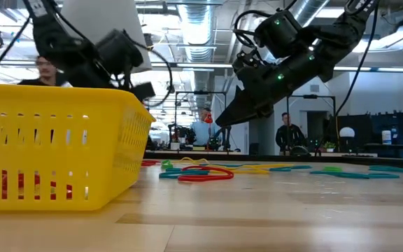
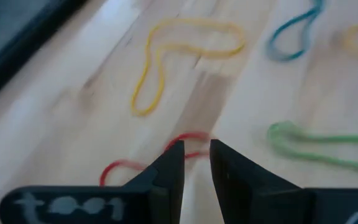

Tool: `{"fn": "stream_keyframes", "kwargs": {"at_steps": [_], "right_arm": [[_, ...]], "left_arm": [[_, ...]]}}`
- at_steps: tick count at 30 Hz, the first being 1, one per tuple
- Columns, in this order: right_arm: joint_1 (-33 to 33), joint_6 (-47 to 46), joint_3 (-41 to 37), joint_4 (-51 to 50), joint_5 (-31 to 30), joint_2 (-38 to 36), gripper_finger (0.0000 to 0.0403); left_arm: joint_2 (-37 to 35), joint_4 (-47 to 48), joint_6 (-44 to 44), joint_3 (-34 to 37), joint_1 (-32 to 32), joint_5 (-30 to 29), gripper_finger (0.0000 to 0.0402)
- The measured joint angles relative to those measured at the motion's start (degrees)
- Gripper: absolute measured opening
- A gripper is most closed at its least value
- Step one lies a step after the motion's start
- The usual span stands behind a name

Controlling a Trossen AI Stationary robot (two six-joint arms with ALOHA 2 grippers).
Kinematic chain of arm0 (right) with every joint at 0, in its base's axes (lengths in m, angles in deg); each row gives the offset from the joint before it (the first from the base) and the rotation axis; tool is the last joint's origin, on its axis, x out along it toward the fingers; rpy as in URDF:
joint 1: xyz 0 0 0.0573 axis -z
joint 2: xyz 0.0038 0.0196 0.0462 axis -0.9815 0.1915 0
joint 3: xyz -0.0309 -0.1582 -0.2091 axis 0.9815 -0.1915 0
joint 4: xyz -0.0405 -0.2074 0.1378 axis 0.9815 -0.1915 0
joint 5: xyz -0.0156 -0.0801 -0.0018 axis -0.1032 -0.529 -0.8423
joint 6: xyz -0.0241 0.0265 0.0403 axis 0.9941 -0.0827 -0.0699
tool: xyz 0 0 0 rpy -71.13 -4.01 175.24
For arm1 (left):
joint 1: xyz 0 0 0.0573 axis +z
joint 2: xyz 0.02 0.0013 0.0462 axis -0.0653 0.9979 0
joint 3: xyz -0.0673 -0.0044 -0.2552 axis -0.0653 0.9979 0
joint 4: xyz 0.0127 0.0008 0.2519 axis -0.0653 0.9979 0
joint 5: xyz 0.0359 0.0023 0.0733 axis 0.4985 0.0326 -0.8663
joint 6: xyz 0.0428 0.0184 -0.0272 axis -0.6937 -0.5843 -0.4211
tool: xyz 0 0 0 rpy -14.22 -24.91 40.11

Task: Pick and place items into bin
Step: Put the red rubber band into the yellow bin

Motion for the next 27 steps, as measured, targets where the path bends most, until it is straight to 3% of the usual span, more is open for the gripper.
{"fn": "stream_keyframes", "kwargs": {"at_steps": [4, 14, 20, 27], "right_arm": [[0.0, 0.0, 0.0, 0.1, 0.0, 0.0, 0.0092], [0.0, 0.0, 0.0, 0.1, 0.0, 0.0, 0.0092], [0.0, 0.0, 0.0, 0.1, 0.0, 0.0, 0.0092], [0.0, 0.0, 0.0, 0.1, 0.0, 0.0, 0.0092]], "left_arm": [[3.7, -0.7, 1.1, 0.0, 3.3, 4.9, 0.0067], [6.6, -4.2, 2.1, -0.1, 6.4, 6.7, 0.0064], [6.5, -2.7, 4.7, -0.2, 6.6, 9.0, 0.0008], [6.6, -4.7, 6.2, 0.0, 6.4, 9.1, 0.0001]]}}
